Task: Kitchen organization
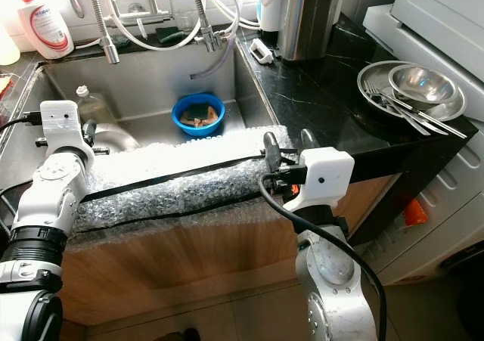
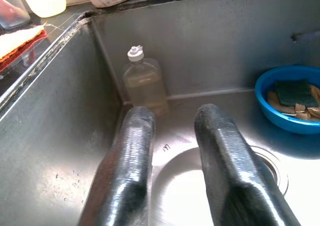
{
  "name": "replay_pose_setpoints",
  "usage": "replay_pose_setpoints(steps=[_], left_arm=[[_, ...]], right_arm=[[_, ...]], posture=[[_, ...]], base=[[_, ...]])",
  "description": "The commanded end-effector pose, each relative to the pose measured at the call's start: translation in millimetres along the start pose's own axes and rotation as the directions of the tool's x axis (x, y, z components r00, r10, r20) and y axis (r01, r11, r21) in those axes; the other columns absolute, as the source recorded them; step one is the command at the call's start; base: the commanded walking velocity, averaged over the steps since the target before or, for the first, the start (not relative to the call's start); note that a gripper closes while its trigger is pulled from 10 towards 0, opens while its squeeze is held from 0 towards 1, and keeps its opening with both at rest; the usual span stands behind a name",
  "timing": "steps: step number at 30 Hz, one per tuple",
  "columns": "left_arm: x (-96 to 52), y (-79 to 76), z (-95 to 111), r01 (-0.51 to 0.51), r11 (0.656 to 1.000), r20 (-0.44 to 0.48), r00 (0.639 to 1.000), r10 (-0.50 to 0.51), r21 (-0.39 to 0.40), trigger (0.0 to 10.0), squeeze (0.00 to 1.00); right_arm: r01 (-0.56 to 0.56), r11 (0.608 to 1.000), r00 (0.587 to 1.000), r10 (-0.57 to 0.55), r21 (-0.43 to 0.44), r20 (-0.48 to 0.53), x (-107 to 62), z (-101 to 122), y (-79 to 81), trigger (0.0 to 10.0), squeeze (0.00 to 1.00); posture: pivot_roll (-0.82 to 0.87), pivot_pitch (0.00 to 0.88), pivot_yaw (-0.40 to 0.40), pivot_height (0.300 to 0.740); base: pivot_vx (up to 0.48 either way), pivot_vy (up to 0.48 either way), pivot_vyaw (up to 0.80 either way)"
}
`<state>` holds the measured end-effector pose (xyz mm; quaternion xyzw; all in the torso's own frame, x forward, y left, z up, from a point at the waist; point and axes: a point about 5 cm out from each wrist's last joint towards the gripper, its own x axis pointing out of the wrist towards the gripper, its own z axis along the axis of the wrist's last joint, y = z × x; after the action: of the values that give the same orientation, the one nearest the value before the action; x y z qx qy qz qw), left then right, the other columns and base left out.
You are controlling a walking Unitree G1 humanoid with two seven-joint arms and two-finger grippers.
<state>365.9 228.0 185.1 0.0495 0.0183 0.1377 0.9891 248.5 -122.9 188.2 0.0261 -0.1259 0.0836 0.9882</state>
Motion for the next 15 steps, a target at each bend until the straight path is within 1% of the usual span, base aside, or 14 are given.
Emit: replay_pose_setpoints(steps=[1, 2, 3, 4, 5, 6, 7, 8, 9, 11, 13, 15], left_arm=[[-3.8, -2.9, -12, 0.022, 1.000, -0.050, 0.998, -0.022, -0.011, 10.0, 1.00], [-4.2, -3.6, -10, 0.028, 1.000, -0.027, 0.999, -0.029, -0.012, 10.0, 1.00], [-4.2, -3.6, -10, 0.028, 1.000, -0.027, 0.999, -0.029, -0.012, 10.0, 1.00], [-5.3, -5.0, -2, 0.048, 0.998, 0.029, 0.999, -0.047, -0.035, 10.0, 1.00], [-7.7, -6.1, 12, 0.076, 0.995, 0.125, 0.990, -0.069, -0.059, 10.0, 0.00], [-10.0, -6.5, 22, 0.097, 0.993, 0.191, 0.978, -0.082, -0.072, 10.0, 0.00], [-13.0, -3.8, 33, 0.102, 0.992, 0.257, 0.963, -0.080, -0.072, 10.0, 0.00], [-16.8, 2.1, 42, 0.098, 0.993, 0.323, 0.944, -0.073, -0.063, 10.0, 0.00], [-21.9, 11.6, 51, 0.080, 0.996, 0.391, 0.918, -0.061, -0.033, 10.0, 0.00], [-23.0, 13.6, 53, 0.075, 0.997, 0.402, 0.913, -0.059, -0.024, 10.0, 0.00], [-29.0, 22.0, 55, 0.065, 0.997, 0.441, 0.895, -0.073, 0.032, 10.0, 0.00], [-36.8, 33.3, 51, 0.043, 0.995, 0.464, 0.882, -0.082, 0.095, 10.0, 0.00]], right_arm=[[0.003, 1.000, 1.000, -0.002, 0.011, -0.011, 2.0, -1, -0.2, 10.0, 0.00], [0.002, 1.000, 1.000, -0.002, 0.012, -0.011, 2.2, -1, -0.2, 10.0, 0.00], [0.002, 1.000, 1.000, -0.002, 0.012, -0.011, 2.2, -1, -0.2, 10.0, 0.00], [0.002, 1.000, 1.000, -0.002, 0.012, -0.010, 2.4, -1, -0.5, 10.0, 0.00], [0.003, 1.000, 1.000, -0.003, 0.013, -0.009, 2.6, 0, -0.8, 10.0, 0.00], [0.004, 1.000, 1.000, -0.004, 0.013, -0.008, 2.8, 0, -1.0, 10.0, 0.00], [0.004, 1.000, 1.000, -0.004, 0.012, -0.007, 3.1, 0, -1.1, 10.0, 0.00], [0.005, 1.000, 1.000, -0.005, 0.013, -0.005, 3.4, 0, -1.1, 10.0, 0.00], [0.006, 1.000, 1.000, -0.006, 0.011, -0.002, 3.5, 1, -1.4, 10.0, 0.00], [0.006, 1.000, 1.000, -0.006, 0.011, -0.001, 3.5, 1, -1.5, 10.0, 0.00], [0.008, 1.000, 1.000, -0.008, 0.013, 0.003, 3.7, 1, -1.6, 10.0, 0.00], [0.011, 1.000, 1.000, -0.011, 0.014, 0.008, 4.4, 1, -2.1, 10.0, 0.00]], posture=[[-0.09, 0.114, 0.062, 0.740], [-0.09, 0.114, 0.062, 0.740], [-0.09, 0.114, 0.062, 0.740], [-0.10, 0.116, 0.059, 0.740], [-0.09, 0.117, 0.058, 0.740], [-0.09, 0.117, 0.058, 0.740], [-0.09, 0.117, 0.058, 0.740], [-0.09, 0.117, 0.060, 0.740], [-0.09, 0.119, 0.059, 0.740], [-0.09, 0.119, 0.059, 0.740], [-0.09, 0.117, 0.062, 0.740], [-0.09, 0.108, 0.068, 0.740]], base=[[0.000, 0.000, 0.00], [0.000, 0.000, 0.00], [0.000, 0.000, 0.00], [0.000, 0.000, 0.00], [0.000, 0.000, 0.00], [0.000, 0.000, 0.00], [0.000, 0.000, 0.00], [0.000, 0.000, 0.00], [0.000, 0.000, 0.00], [0.000, 0.000, 0.00], [0.000, 0.000, 0.00], [0.000, 0.000, 0.00]])
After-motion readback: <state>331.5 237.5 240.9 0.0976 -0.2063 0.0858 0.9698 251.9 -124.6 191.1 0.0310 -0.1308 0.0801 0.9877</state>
